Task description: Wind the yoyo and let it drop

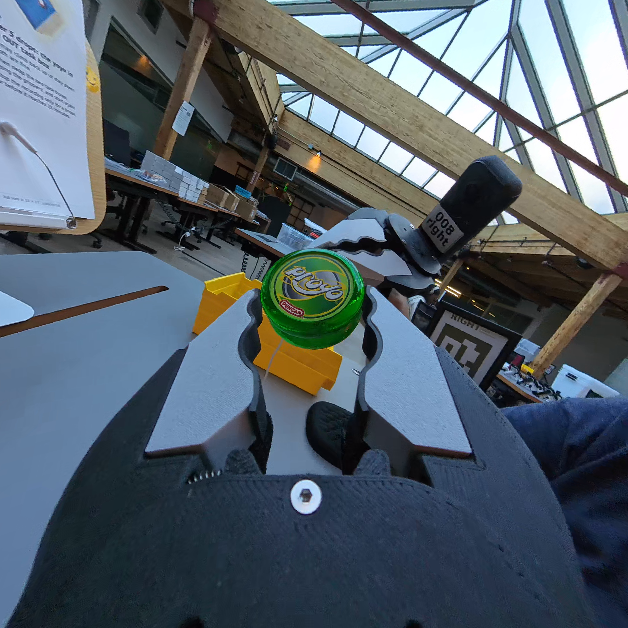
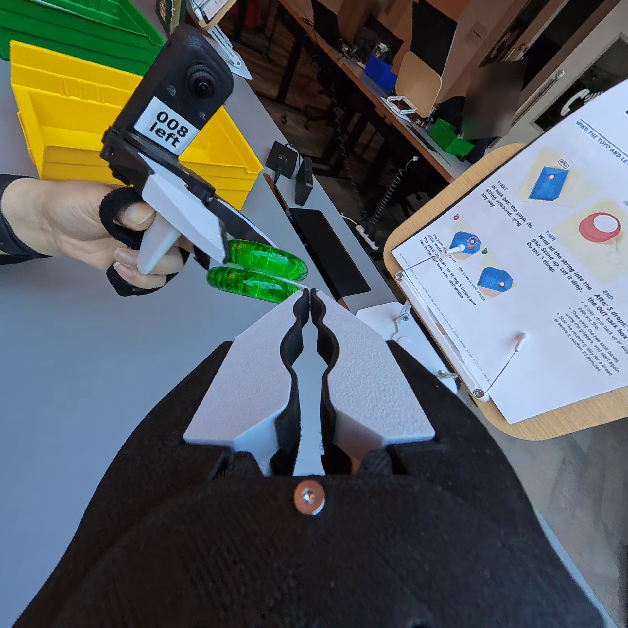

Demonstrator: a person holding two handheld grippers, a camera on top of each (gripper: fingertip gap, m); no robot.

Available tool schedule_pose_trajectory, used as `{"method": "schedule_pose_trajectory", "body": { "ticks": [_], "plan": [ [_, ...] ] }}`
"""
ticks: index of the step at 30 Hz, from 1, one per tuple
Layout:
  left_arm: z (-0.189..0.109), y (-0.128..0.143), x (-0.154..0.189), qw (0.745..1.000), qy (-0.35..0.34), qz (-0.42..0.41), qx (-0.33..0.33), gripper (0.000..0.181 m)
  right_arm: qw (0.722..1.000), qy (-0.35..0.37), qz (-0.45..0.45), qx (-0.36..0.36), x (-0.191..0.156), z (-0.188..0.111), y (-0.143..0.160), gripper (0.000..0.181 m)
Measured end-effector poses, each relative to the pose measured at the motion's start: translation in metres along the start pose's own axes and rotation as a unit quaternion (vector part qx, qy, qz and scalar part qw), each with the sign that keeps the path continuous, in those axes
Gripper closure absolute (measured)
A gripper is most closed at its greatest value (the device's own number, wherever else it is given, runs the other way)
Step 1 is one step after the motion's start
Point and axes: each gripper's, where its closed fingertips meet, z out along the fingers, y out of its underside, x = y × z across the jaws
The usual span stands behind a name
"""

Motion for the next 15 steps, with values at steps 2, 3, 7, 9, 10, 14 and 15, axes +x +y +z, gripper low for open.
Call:
{"method": "schedule_pose_trajectory", "body": {
  "ticks": [2,3,7,9,10,14,15],
  "plan": [
    [0.001,-0.002,0.006,1.0,0.016,-0.009,0.008,0.123,1.0,-0.014,0.007,0.014,-0.001,0.001,0.0,0.181],
    [0.001,-0.003,0.008,0.999,0.027,-0.024,0.013,0.123,0.999,-0.025,0.014,0.021,-0.003,0.001,-0.001,0.181],
    [-0.001,-0.008,0.011,0.995,0.058,-0.08,0.032,0.123,0.997,-0.046,0.034,0.045,-0.005,0.002,-0.003,0.181],
    [-0.002,-0.01,0.011,0.992,0.066,-0.098,0.039,0.123,0.997,-0.05,0.034,0.043,-0.005,0.003,-0.002,0.181],
    [-0.002,-0.01,0.01,0.991,0.068,-0.105,0.04,0.123,0.997,-0.05,0.031,0.042,-0.005,0.003,-0.001,0.181],
    [-0.002,-0.01,0.01,0.989,0.075,-0.123,0.042,0.123,0.998,-0.048,0.025,0.036,-0.005,0.006,0.002,0.181],
    [-0.002,-0.011,0.011,0.987,0.078,-0.129,0.045,0.123,0.998,-0.048,0.025,0.034,-0.006,0.007,0.003,0.181]
  ]
}}
